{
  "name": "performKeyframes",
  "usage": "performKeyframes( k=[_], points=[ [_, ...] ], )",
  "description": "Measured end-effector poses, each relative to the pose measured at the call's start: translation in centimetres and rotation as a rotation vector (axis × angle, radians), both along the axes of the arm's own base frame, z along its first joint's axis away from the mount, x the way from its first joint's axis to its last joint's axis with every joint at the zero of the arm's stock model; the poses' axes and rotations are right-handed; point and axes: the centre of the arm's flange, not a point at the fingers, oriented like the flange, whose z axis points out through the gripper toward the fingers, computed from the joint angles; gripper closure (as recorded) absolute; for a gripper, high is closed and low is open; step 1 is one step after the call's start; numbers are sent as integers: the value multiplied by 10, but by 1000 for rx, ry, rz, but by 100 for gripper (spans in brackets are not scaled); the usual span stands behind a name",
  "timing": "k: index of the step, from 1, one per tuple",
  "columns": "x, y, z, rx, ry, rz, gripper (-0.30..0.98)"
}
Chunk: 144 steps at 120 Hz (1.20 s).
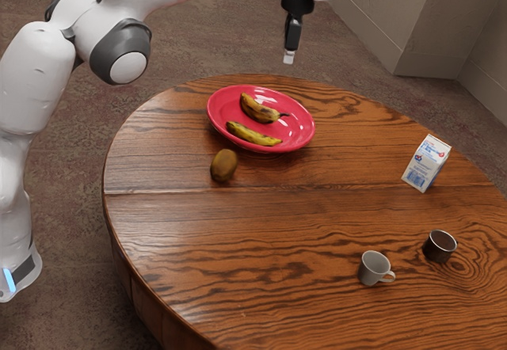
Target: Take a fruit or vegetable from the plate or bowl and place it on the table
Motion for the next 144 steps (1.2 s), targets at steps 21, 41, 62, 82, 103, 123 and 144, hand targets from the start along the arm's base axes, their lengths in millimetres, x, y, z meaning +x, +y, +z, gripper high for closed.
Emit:
performKeyframes(
  k=[21, 41, 62, 82, 103, 123, 144],
  points=[
    [1, 0, 1, 8, -14, -56, 0],
    [1, 3, 1, 12, -20, -93, 0],
    [1, 2, 1, 15, -22, -122, 0],
    [1, 3, 1, 17, -24, -141, 0],
    [-4, 2, 16, 32, -48, -158, 0],
    [-33, -23, 90, 92, -161, -207, 0],
    [-47, -45, 108, 86, -168, -245, 0]
  ],
)
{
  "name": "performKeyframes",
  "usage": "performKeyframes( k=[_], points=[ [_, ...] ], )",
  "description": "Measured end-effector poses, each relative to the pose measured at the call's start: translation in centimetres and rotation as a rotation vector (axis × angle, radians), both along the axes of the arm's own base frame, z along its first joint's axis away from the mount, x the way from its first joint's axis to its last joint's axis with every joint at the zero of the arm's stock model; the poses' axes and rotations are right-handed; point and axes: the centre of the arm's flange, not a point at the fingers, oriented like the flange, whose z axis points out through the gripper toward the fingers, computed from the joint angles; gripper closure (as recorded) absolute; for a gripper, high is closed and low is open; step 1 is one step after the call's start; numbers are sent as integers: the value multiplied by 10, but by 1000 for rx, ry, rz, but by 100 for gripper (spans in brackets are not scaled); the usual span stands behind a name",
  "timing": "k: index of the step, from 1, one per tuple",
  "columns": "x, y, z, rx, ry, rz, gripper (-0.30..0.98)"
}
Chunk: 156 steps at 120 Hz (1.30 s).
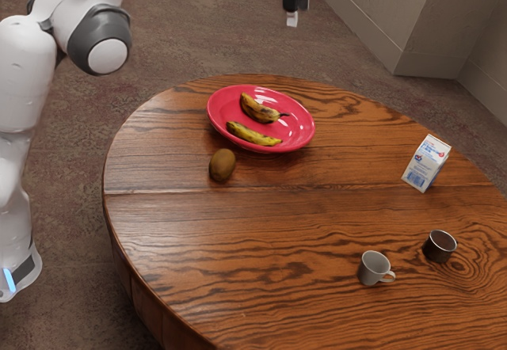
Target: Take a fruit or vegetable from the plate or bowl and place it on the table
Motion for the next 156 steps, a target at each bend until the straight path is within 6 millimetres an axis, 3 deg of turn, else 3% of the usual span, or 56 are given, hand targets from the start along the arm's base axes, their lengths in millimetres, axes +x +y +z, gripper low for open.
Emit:
performKeyframes(
  k=[9, 21, 51, 72, 82, 99, 115, 142, 156],
  points=[
    [-11, -2, 10, -8, -2, -1, 0],
    [-14, 0, 8, -24, 13, 7, 0],
    [27, 24, -96, -58, 230, 63, 0],
    [41, 57, -133, -36, 254, 99, 0],
    [46, 85, -165, -41, 289, 126, 0],
    [63, 97, -219, -42, 343, 108, 0],
    [69, 102, -232, -35, 336, 84, 0],
    [68, 140, -266, -50, 325, 90, 0],
    [72, 143, -272, -46, 315, 69, 0]
  ],
)
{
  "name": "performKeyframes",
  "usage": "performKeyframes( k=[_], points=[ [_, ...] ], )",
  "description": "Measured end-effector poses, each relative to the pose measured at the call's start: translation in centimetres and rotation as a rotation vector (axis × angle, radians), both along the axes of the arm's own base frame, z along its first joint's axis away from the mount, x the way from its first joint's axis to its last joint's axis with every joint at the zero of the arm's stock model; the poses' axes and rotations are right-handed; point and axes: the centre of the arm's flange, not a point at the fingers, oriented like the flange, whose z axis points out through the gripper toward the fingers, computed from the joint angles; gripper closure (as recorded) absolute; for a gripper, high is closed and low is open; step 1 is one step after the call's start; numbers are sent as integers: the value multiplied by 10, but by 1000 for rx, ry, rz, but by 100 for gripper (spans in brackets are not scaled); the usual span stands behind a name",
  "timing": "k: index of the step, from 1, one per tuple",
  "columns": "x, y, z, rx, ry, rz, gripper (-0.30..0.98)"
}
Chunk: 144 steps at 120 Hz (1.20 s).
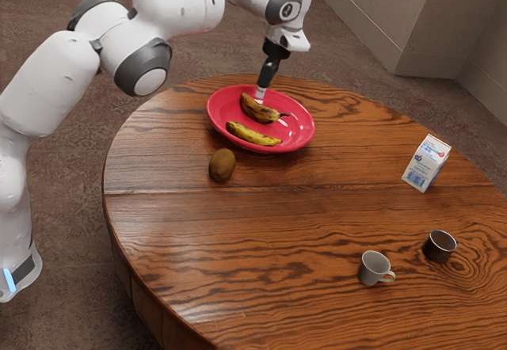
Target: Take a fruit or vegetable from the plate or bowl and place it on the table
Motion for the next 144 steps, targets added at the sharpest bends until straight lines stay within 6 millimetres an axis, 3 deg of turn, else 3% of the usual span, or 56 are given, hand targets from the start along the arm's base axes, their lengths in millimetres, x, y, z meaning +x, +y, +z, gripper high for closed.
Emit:
performKeyframes(
  k=[17, 49, 86, 131, 144],
  points=[
    [9, -18, -7, -14, -3, -54, 0],
    [5, -16, -26, -34, 25, -76, 0],
    [2, -8, -30, -35, 26, -87, 0],
    [8, -19, -59, -54, 62, -118, 0],
    [9, -19, -64, -55, 66, -118, 7]
  ],
)
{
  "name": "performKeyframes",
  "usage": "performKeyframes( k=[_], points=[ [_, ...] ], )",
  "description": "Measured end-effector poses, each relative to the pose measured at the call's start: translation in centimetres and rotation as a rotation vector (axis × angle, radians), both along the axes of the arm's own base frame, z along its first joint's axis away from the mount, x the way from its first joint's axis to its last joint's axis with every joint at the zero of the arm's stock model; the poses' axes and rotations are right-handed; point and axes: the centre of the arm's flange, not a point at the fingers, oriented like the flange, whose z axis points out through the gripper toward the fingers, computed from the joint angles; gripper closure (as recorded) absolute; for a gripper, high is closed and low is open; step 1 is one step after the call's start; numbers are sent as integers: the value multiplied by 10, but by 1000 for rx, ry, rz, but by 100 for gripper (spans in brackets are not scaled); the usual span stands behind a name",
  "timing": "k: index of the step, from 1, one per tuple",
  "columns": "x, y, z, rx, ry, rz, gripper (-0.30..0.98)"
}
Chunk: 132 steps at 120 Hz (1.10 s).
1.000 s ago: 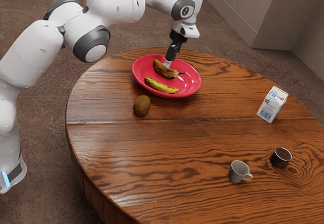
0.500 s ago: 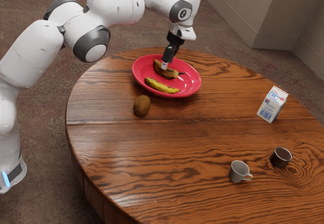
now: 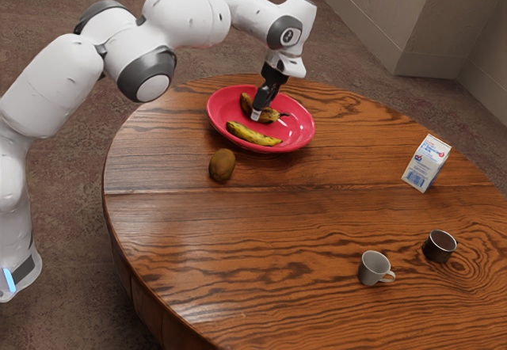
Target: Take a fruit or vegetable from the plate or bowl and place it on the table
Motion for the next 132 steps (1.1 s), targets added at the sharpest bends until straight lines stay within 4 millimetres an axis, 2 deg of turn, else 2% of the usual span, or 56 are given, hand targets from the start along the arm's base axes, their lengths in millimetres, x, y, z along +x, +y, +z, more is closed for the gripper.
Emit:
performKeyframes(
  k=[21, 34, 71, 85, 93, 101, 115, 132],
  points=[
    [1, 1, -1, -1, -5, 2, 39],
    [1, 1, -2, 1, -5, 2, 51],
    [2, -1, 0, 8, -11, -6, 53],
    [5, -13, 16, 12, -36, -27, 55],
    [7, -25, 31, 14, -58, -46, 55],
    [12, -48, 46, 16, -81, -82, 55],
    [29, -103, 60, 19, -108, -167, 55],
    [45, -178, 81, 25, -147, -281, 54]
  ],
)
